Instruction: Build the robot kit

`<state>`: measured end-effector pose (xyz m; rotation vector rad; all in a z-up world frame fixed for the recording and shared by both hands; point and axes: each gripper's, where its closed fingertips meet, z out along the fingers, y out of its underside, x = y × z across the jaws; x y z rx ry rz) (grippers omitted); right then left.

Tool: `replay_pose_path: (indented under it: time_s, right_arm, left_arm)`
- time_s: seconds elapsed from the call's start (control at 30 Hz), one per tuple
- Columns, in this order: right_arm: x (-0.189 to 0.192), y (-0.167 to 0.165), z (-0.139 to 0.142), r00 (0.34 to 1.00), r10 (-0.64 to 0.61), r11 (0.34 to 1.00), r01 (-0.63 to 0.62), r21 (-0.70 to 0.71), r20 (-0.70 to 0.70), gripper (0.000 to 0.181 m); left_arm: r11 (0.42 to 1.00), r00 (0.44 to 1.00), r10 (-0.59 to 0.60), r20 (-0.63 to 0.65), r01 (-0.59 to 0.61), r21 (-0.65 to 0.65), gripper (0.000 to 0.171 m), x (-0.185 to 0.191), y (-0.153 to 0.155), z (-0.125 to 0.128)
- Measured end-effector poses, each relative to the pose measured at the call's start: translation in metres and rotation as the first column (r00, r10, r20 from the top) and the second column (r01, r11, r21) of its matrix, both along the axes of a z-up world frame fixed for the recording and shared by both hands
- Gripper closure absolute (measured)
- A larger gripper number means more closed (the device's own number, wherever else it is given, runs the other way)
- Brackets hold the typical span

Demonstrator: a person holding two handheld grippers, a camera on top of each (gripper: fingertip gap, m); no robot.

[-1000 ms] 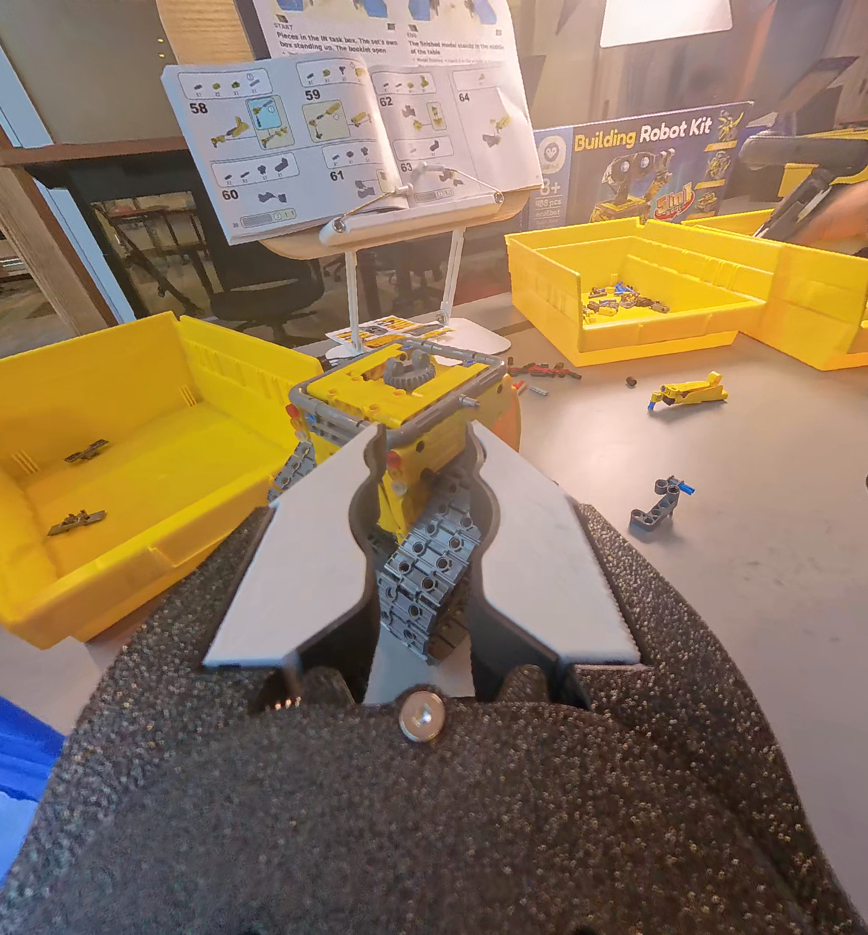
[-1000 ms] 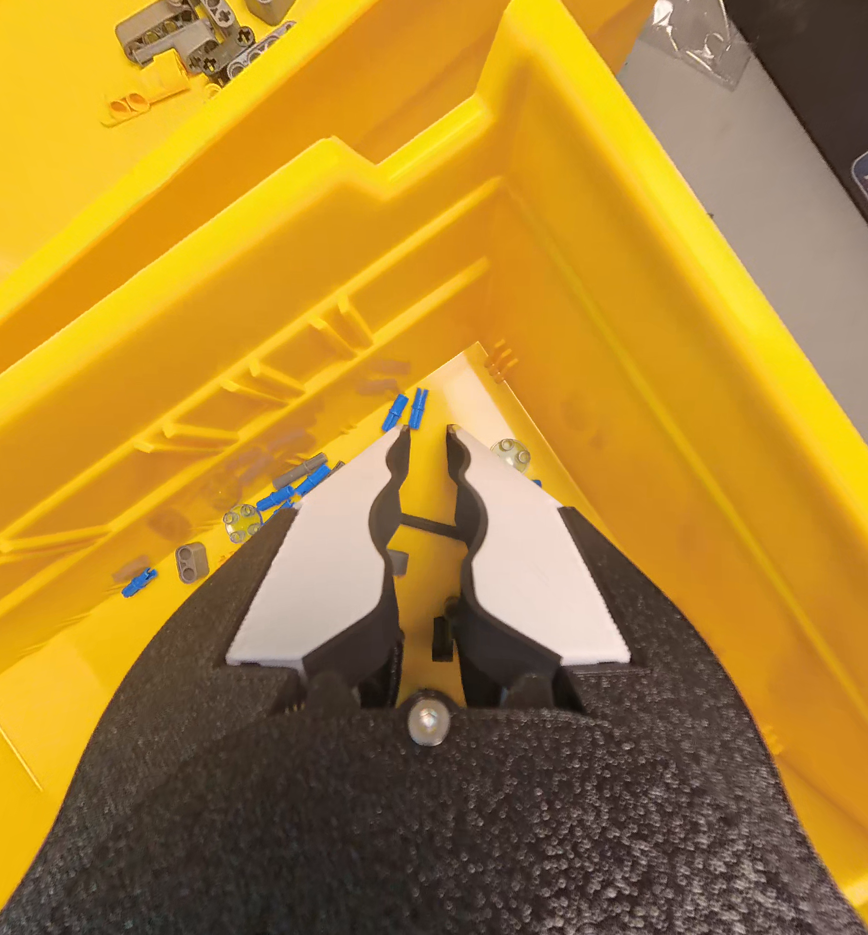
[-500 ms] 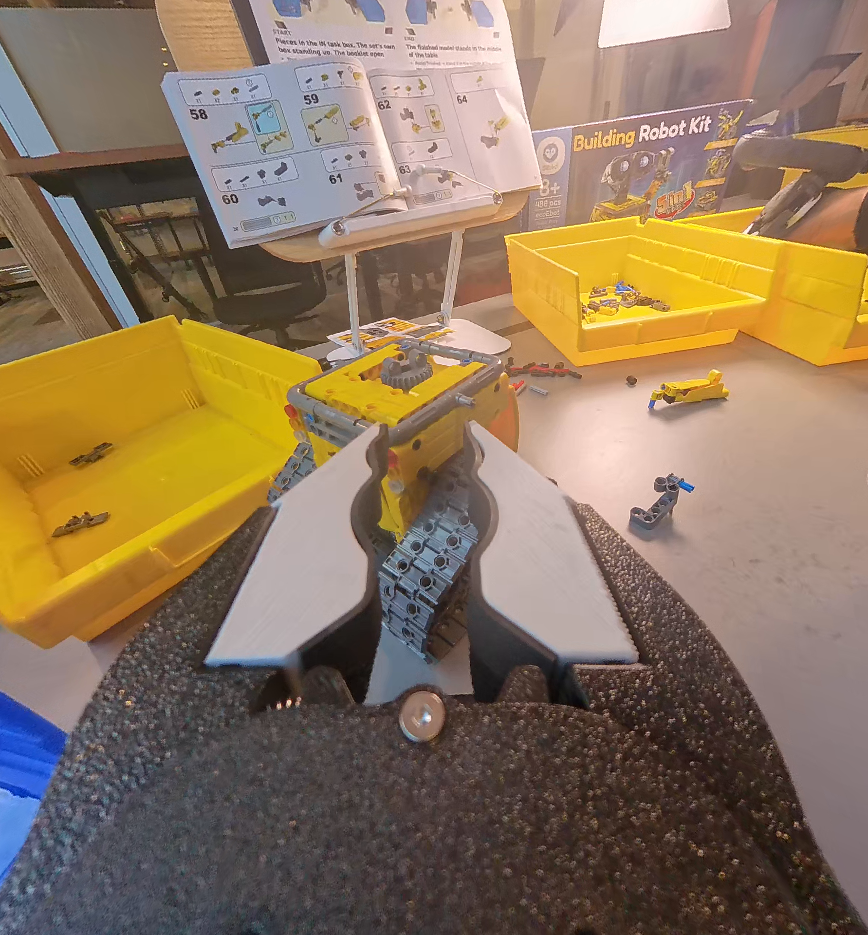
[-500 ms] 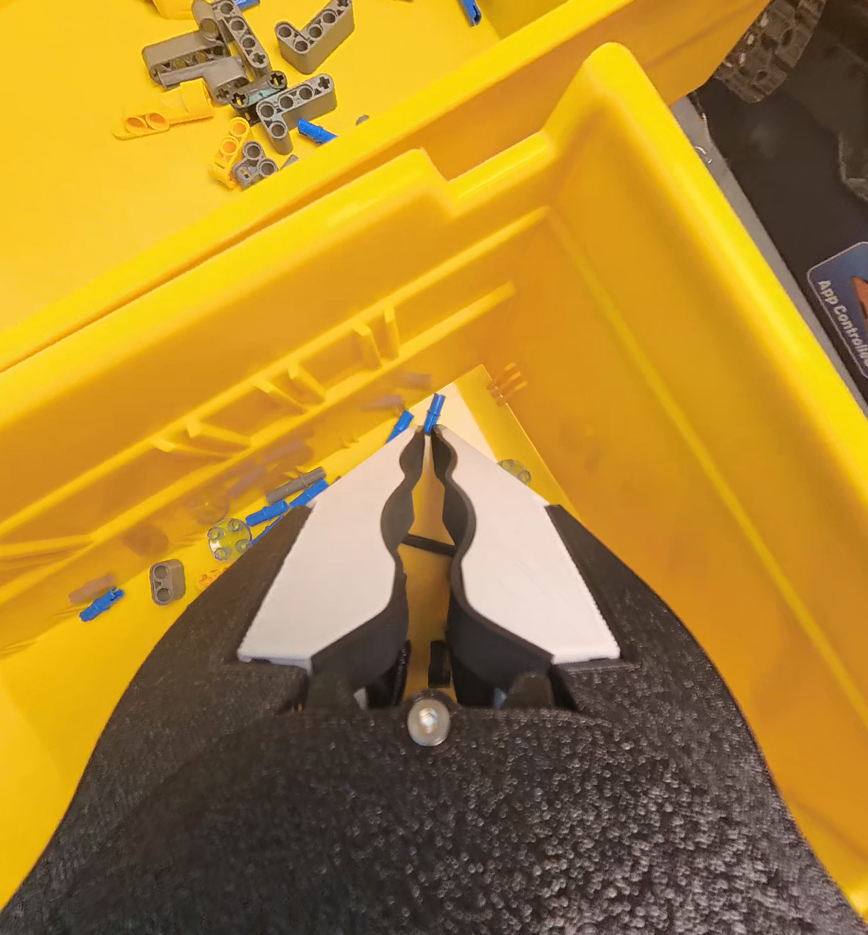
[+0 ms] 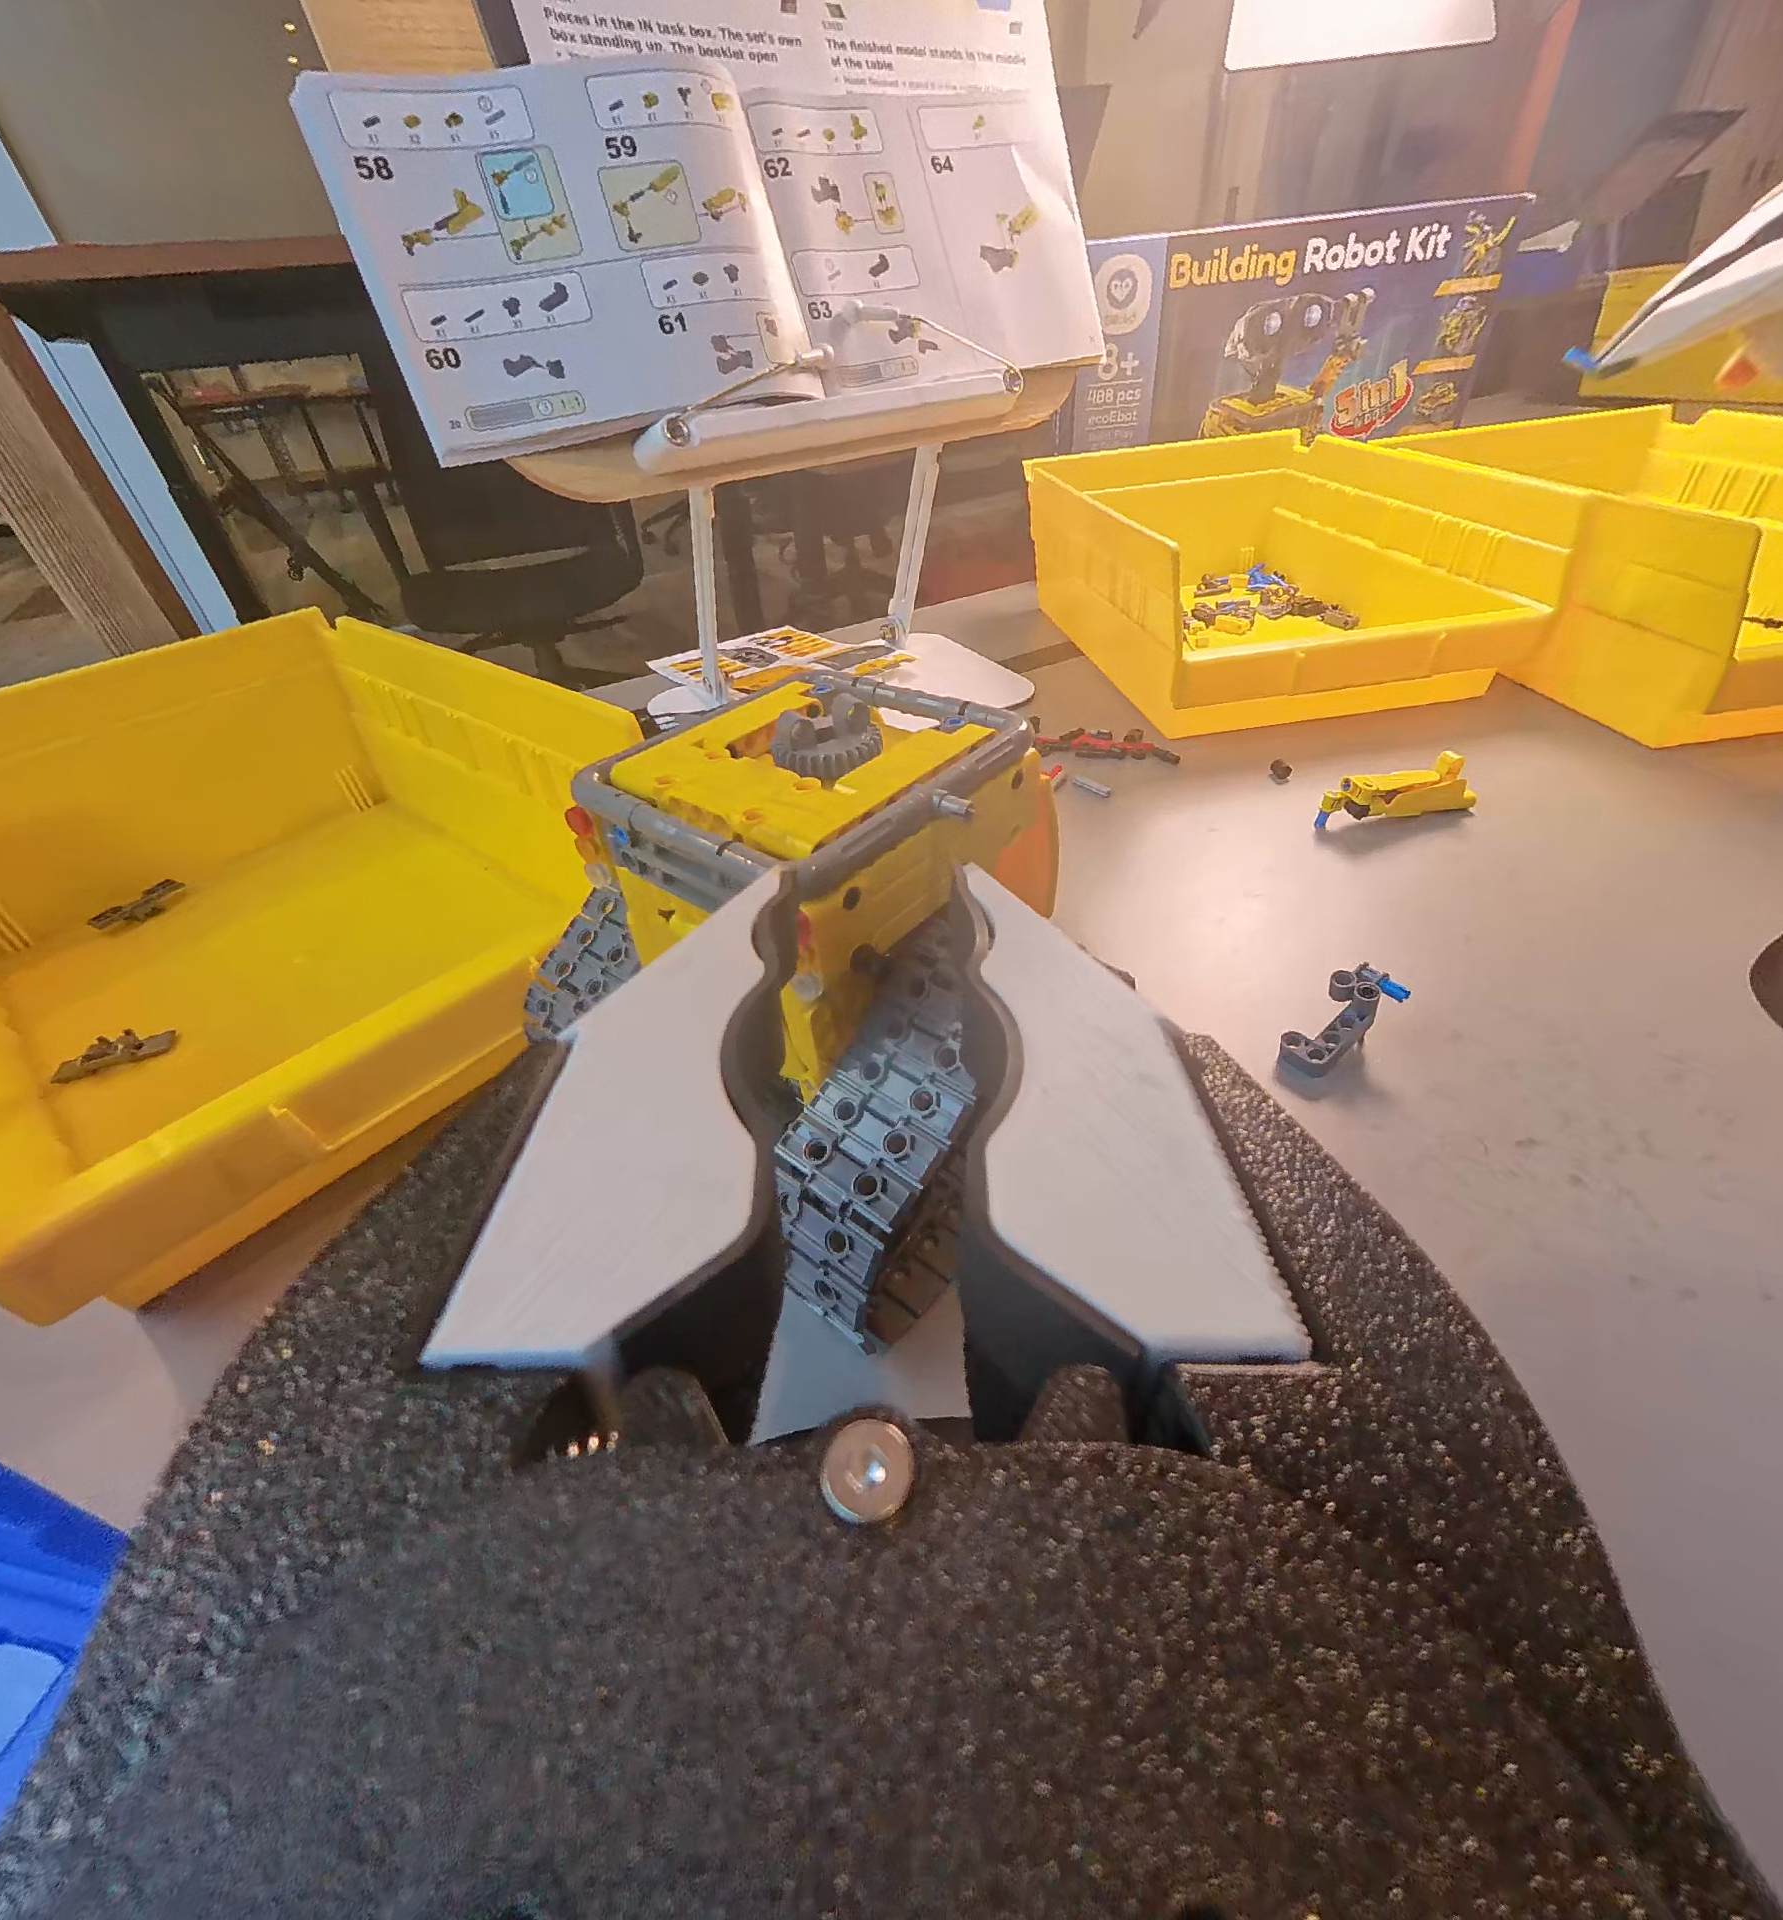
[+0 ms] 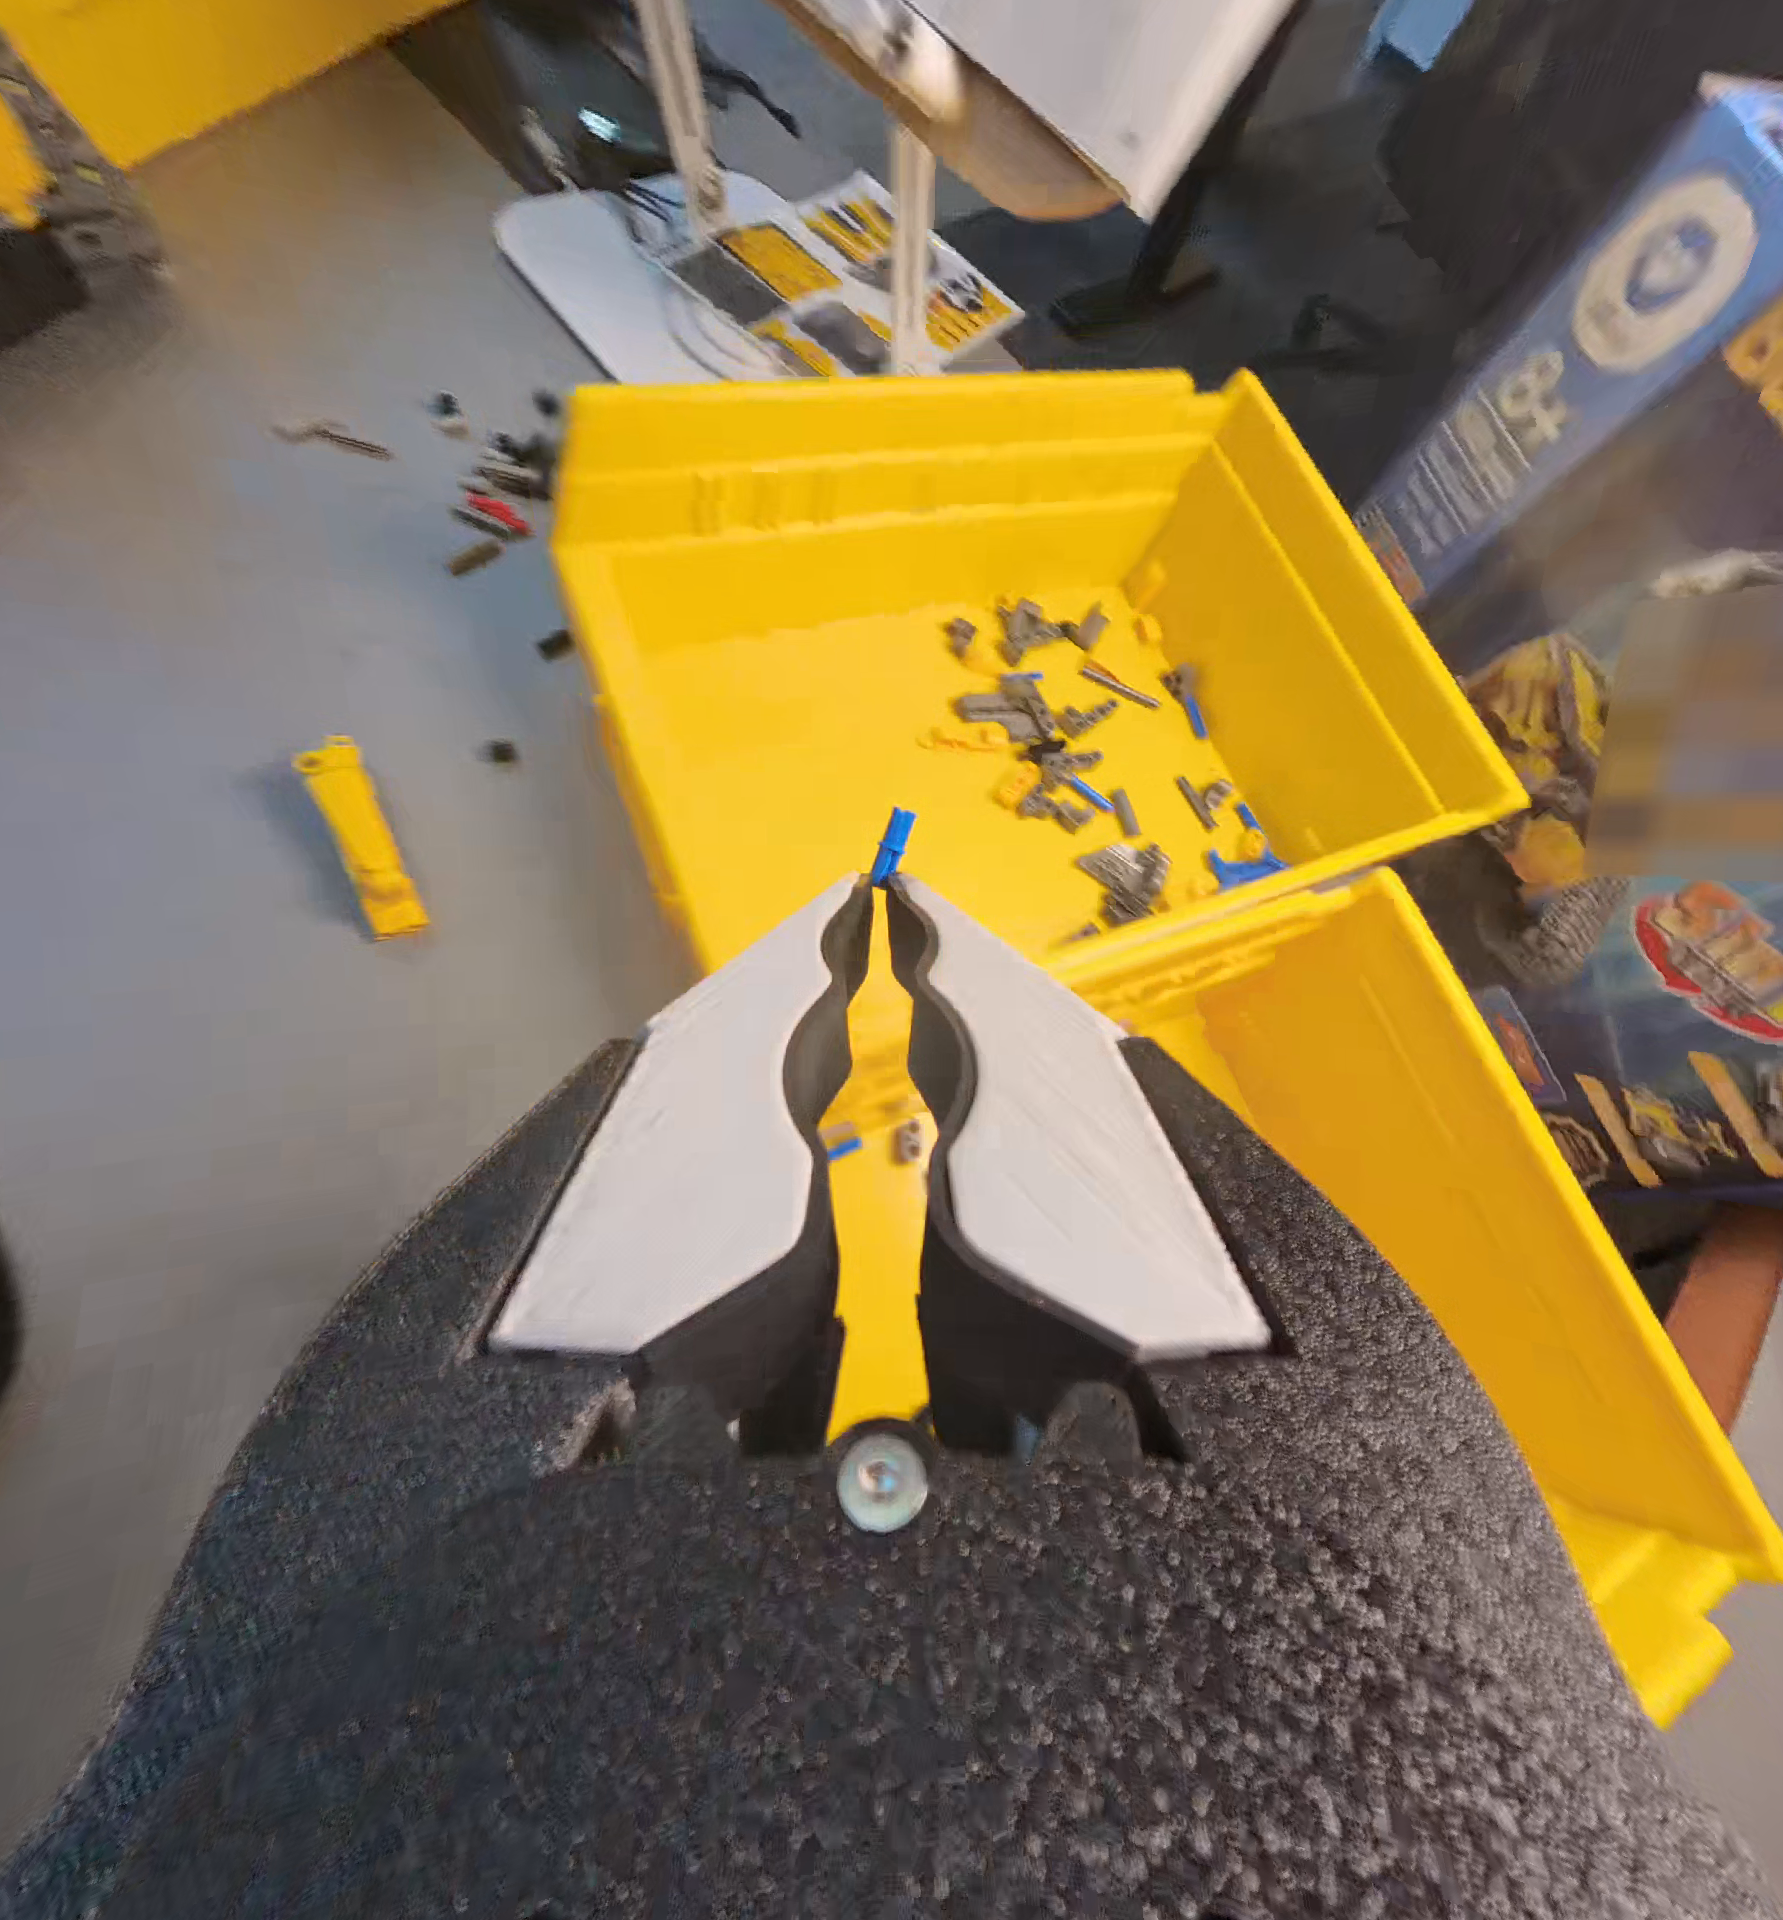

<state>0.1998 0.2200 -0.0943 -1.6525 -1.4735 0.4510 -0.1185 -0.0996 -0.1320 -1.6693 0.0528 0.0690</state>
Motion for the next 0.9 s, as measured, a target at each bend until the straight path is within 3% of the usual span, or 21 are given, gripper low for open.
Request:
replay_pose_path:
  time_s: [0.07, 0.13, 0.23, 0.37, 0.57, 0.9]
  right_arm:
    - [-0.021, -0.057, 0.010, 0.994, 0.106, 0.994, -0.106, -0.027, -0.022, 0.179]
    - [-0.045, -0.114, 0.003, 0.975, 0.218, 0.970, -0.220, -0.098, -0.029, 0.179]
    - [-0.080, -0.189, -0.035, 0.932, 0.361, 0.909, -0.356, -0.218, -0.014, 0.179]
    - [-0.120, -0.259, -0.092, 0.872, 0.490, 0.823, -0.457, -0.336, 0.015, 0.179]
    - [-0.157, -0.302, -0.132, 0.812, 0.575, 0.785, -0.514, -0.344, 0.097, 0.179]
    - [-0.167, -0.310, -0.154, 0.774, 0.597, 0.794, -0.532, -0.294, 0.211, 0.178]
  left_arm:
    - [1.000, 1.000, -0.002, 0.004, 0.002, -0.016, 0.144, 0.000, 0.002, -0.003]
    - [1.000, 1.000, -0.004, 0.003, 0.004, -0.028, 0.144, 0.001, 0.003, -0.005]
    - [0.999, 1.000, -0.004, 0.002, 0.004, -0.040, 0.142, 0.001, 0.003, -0.007]
    - [0.999, 1.000, -0.021, 0.002, 0.021, -0.040, 0.141, 0.004, 0.002, -0.008]
    - [0.995, 0.998, -0.066, 0.011, 0.067, -0.079, 0.138, 0.011, 0.004, -0.015]
    - [0.992, 0.997, -0.071, -0.036, 0.066, -0.112, 0.136, 0.015, 0.006, -0.021]
